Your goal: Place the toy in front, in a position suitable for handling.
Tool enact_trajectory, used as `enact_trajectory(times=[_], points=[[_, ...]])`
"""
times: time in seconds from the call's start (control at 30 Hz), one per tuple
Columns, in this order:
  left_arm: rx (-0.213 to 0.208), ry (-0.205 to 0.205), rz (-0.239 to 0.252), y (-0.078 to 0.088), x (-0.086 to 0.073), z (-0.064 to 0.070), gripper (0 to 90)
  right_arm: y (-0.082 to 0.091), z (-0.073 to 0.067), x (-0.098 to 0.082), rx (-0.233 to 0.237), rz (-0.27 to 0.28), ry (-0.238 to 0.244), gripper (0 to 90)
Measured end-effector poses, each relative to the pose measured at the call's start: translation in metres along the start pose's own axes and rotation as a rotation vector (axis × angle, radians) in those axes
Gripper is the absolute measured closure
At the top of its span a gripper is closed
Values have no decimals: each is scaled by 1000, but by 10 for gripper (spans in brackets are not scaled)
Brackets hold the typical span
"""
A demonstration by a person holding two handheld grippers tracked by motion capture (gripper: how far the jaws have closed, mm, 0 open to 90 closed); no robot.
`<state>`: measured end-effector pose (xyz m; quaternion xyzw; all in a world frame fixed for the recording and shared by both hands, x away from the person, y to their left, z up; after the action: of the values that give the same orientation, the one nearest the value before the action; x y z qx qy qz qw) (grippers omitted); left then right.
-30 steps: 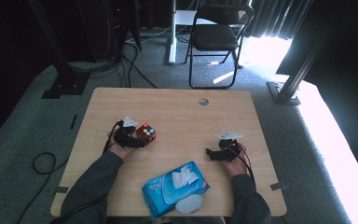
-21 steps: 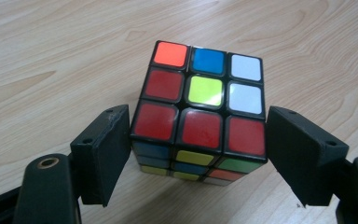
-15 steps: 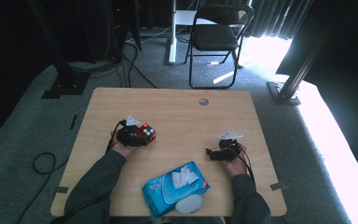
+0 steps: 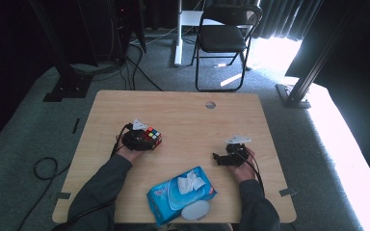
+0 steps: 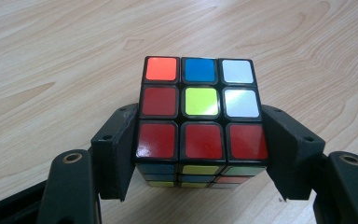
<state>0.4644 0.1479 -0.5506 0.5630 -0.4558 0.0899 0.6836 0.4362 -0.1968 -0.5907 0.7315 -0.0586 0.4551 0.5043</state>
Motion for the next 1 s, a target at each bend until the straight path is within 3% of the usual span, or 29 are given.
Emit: enact_trajectory(times=[0.6, 1.0], points=[[-18, -21, 19, -1, 14, 23, 342, 0, 0, 0, 0, 0, -1, 139], [-22, -59, 10, -8, 18, 42, 342, 0, 0, 0, 0, 0, 0, 139]])
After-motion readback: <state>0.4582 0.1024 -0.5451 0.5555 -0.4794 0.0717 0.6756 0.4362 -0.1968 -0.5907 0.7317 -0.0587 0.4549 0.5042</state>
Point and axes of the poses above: each handheld gripper's, and its own axes: y roughly backward along the jaws, x roughly out of its top, z roughly to its right, the point moved 6 cm from there along -y, roughly forward along the jaws, and after that the axes turned 6 degrees about x, right-handed, at the moved point
